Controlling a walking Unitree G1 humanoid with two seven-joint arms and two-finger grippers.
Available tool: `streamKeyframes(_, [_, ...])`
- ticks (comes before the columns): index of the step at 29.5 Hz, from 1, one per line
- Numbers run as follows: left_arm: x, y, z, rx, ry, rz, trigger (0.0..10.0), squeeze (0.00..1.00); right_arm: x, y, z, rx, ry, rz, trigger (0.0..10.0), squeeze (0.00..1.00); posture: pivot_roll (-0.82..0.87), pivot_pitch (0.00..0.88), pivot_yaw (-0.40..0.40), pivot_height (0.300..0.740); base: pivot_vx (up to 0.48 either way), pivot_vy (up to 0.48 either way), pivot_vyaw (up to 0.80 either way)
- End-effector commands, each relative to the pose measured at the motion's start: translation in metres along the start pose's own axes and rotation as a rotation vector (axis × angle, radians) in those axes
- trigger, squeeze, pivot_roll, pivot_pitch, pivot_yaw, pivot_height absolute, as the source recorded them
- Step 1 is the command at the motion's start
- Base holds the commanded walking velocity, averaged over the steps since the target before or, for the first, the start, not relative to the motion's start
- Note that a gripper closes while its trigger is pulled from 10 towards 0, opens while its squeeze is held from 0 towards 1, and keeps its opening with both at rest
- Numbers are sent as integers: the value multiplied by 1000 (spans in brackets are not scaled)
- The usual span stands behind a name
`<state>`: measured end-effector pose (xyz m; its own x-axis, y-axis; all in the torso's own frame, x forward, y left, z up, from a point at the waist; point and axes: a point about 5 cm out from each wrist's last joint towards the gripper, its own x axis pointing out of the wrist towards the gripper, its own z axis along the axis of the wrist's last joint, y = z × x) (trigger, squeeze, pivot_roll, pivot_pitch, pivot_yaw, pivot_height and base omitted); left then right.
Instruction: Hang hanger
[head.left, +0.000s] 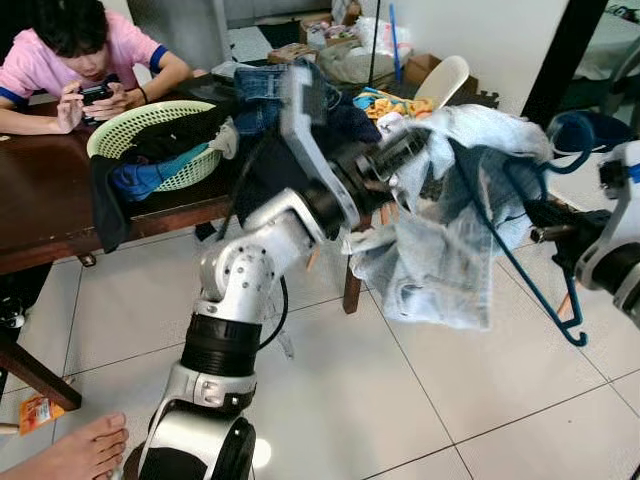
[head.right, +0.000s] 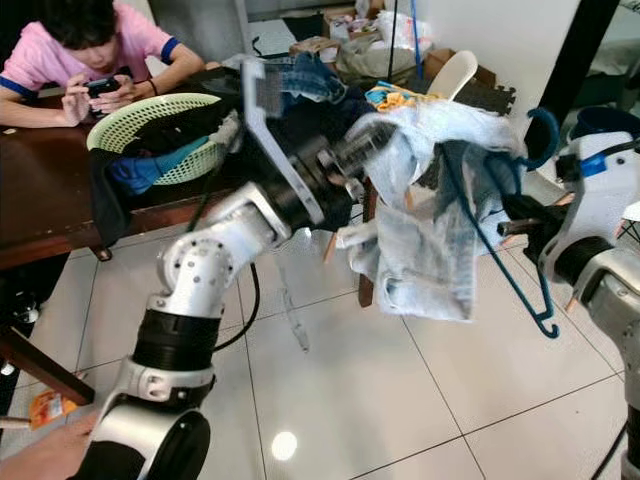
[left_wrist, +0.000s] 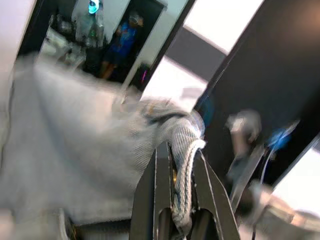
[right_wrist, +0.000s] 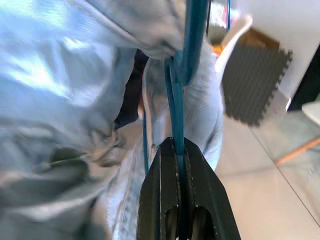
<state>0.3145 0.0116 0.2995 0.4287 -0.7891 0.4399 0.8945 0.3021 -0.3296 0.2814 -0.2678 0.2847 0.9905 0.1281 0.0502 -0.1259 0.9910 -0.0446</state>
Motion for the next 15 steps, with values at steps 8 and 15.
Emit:
streamKeyframes(8, [4,12,-17,264,89,198,10000,1000,4,24,26,49,-170,149,10000,0,-57,90,49,740,0,0,0])
streamKeyframes(15, [-5,10,3,424,121,110,10000,1000,-1,33,25,27,-180,244,10000,0,-54,86,50,740,0,0,0])
